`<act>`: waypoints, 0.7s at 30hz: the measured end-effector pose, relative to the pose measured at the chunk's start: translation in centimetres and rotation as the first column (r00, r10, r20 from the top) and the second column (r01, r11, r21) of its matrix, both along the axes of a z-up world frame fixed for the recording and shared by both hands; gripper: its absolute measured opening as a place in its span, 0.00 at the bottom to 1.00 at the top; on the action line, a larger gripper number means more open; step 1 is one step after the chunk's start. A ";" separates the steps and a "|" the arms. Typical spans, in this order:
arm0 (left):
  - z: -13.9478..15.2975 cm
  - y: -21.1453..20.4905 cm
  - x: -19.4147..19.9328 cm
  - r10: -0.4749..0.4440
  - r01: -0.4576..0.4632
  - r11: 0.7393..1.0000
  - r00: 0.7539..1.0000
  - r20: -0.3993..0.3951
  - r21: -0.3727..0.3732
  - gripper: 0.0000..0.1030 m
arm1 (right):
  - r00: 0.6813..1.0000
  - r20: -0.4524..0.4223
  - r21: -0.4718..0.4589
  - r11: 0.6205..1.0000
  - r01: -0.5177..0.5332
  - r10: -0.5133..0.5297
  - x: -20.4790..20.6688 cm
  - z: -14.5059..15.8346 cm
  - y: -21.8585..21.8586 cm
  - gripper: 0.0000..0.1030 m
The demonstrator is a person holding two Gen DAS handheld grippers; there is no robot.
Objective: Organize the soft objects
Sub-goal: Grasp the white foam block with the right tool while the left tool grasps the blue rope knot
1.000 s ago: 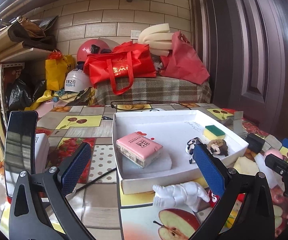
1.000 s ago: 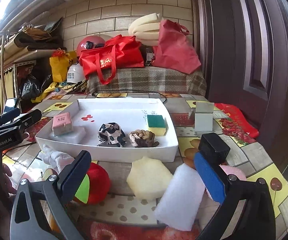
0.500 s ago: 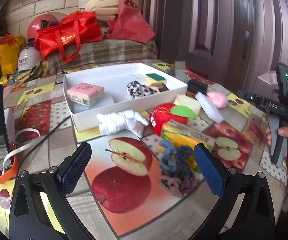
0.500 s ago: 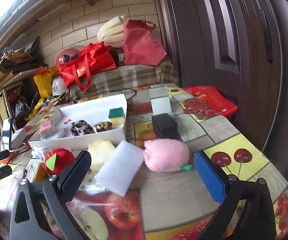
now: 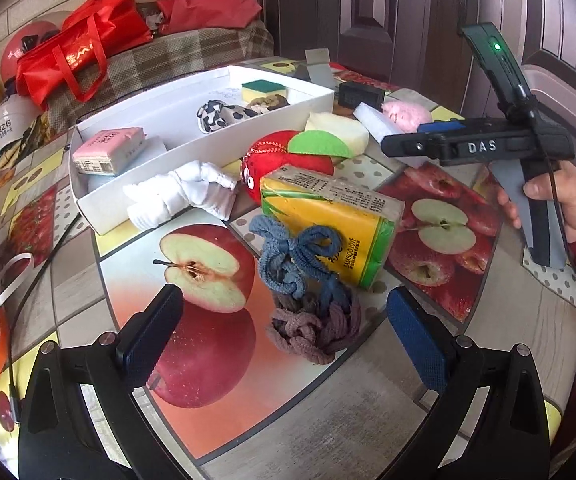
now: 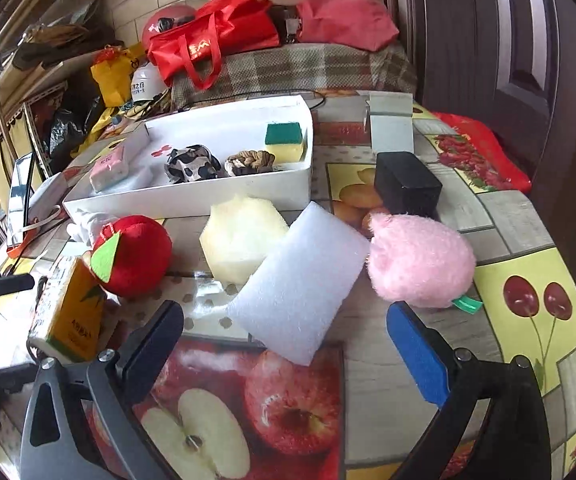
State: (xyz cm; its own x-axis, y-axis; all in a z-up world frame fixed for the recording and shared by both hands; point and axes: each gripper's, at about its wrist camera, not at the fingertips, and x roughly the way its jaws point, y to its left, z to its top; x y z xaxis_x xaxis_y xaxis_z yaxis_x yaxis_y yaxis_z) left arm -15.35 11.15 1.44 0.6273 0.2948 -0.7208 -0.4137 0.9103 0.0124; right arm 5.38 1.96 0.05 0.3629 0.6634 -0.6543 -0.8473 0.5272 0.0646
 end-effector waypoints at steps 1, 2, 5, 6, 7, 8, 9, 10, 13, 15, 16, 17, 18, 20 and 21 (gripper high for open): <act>-0.1 0.0 0.3 -0.003 0.003 1.000 1.000 -0.008 0.001 0.98 | 1.000 -0.017 -0.010 1.000 0.006 -0.006 0.3 -0.2 0.4 0.94; -0.1 0.0 0.6 -0.005 0.005 1.000 1.000 -0.014 0.004 0.96 | 0.999 -0.032 -0.023 1.000 0.005 -0.006 0.4 -0.5 0.8 0.88; -0.7 0.1 1.6 -0.009 0.009 1.000 0.998 -0.062 -0.001 0.83 | 0.998 -0.058 -0.060 0.998 0.005 -0.008 0.8 -1.1 1.2 0.66; -1.0 0.2 1.8 -0.011 0.010 1.000 0.997 -0.080 -0.008 0.79 | 0.999 -0.054 -0.056 0.998 0.007 -0.010 0.8 -1.1 1.0 0.65; -1.0 0.2 1.7 -0.018 0.017 1.000 0.997 -0.073 -0.016 0.72 | 0.998 -0.056 -0.056 0.998 0.007 -0.010 0.9 -1.1 1.0 0.58; -0.9 0.3 1.6 -0.016 0.015 1.000 0.998 -0.068 -0.021 0.62 | 0.998 -0.055 -0.053 0.999 0.007 -0.010 0.9 -1.1 0.8 0.57; -0.9 0.4 1.4 -0.015 0.013 0.999 0.998 -0.062 -0.031 0.56 | 0.998 -0.055 -0.044 0.999 0.007 -0.010 0.9 -1.0 0.6 0.57; -0.9 0.4 1.2 -0.008 0.006 0.999 0.998 -0.055 -0.037 0.46 | 0.998 -0.057 -0.031 1.000 0.004 -0.006 0.8 -1.0 0.3 0.56; -0.6 0.4 0.2 0.037 -0.038 0.999 0.999 -0.032 -0.031 0.38 | 0.999 -0.032 0.028 0.999 0.016 -0.015 0.3 -0.3 -1.1 0.56; 0.2 0.0 -0.9 0.063 -0.063 0.998 0.998 0.017 0.000 0.38 | 1.000 0.020 0.101 0.995 0.015 -0.017 -0.8 0.7 -2.6 0.56; 0.7 -0.3 -1.5 0.080 -0.081 0.996 0.996 0.050 0.030 0.38 | 0.998 0.055 0.141 0.990 0.012 -0.019 -1.5 1.2 -3.4 0.56; 1.3 -0.7 -2.0 0.097 -0.102 0.993 0.992 0.083 0.062 0.38 | 0.995 0.098 0.189 0.982 0.006 -0.025 -2.3 1.8 -4.3 0.56; 1.7 -1.0 -2.5 0.113 -0.123 0.988 0.988 0.110 0.091 0.38 | 0.989 0.145 0.231 0.973 0.001 -0.036 -3.2 2.3 -5.1 0.56; 2.3 -1.4 -3.2 0.146 -0.168 0.976 0.977 0.153 0.139 0.38 | 0.971 0.233 0.271 0.963 -0.010 -0.056 -4.7 2.8 -6.0 0.56; 2.6 -1.4 -3.5 0.165 -0.194 0.967 0.970 0.178 0.163 0.38 | 0.962 0.267 0.275 0.961 -0.018 -0.059 -5.4 2.9 -6.1 0.56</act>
State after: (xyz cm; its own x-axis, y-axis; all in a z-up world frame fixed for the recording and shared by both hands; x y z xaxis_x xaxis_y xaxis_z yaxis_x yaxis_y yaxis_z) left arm -18.88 9.74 4.00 0.6560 0.5271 -0.5402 -0.5796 0.8102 0.0867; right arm 0.01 -4.14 2.97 0.5160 0.7927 -0.3246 -0.8420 0.5391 -0.0219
